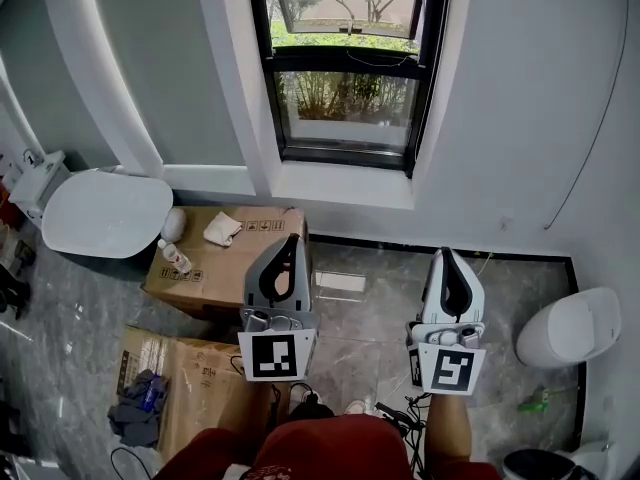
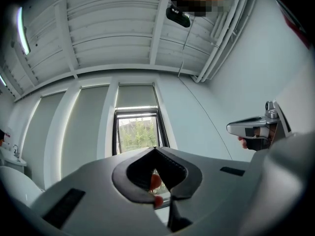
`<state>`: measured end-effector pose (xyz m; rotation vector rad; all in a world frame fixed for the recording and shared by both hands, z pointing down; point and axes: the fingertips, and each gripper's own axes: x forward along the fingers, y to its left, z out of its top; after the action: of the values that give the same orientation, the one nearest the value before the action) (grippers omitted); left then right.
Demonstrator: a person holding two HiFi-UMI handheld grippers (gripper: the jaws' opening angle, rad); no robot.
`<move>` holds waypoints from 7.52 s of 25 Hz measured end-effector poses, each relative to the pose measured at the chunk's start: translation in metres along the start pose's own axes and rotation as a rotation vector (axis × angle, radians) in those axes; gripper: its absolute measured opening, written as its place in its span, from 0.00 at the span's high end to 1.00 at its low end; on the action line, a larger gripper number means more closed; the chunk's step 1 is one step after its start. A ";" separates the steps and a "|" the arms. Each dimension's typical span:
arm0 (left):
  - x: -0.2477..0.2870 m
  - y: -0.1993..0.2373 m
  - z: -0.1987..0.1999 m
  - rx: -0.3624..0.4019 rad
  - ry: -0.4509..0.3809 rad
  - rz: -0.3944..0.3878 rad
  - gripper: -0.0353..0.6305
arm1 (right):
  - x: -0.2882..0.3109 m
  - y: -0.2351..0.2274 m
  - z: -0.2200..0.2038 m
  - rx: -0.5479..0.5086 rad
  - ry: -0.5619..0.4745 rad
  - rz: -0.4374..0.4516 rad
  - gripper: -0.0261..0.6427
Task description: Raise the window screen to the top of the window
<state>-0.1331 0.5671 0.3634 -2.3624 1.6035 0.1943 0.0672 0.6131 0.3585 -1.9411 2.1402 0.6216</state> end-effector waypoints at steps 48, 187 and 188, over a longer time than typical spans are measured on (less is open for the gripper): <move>0.196 0.084 -0.107 -0.056 0.044 0.028 0.94 | 0.204 -0.015 -0.125 -0.026 0.060 -0.003 0.95; 0.832 0.197 -0.365 0.910 0.348 -0.414 0.73 | 0.787 -0.112 -0.495 -0.780 0.431 0.501 0.75; 0.834 0.198 -0.365 0.928 0.348 -0.415 0.73 | 0.787 -0.112 -0.498 -0.786 0.447 0.510 0.75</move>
<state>-0.0198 -0.3524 0.4600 -1.9243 0.9296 -0.8854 0.1468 -0.3162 0.4627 -1.9804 3.0493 1.4085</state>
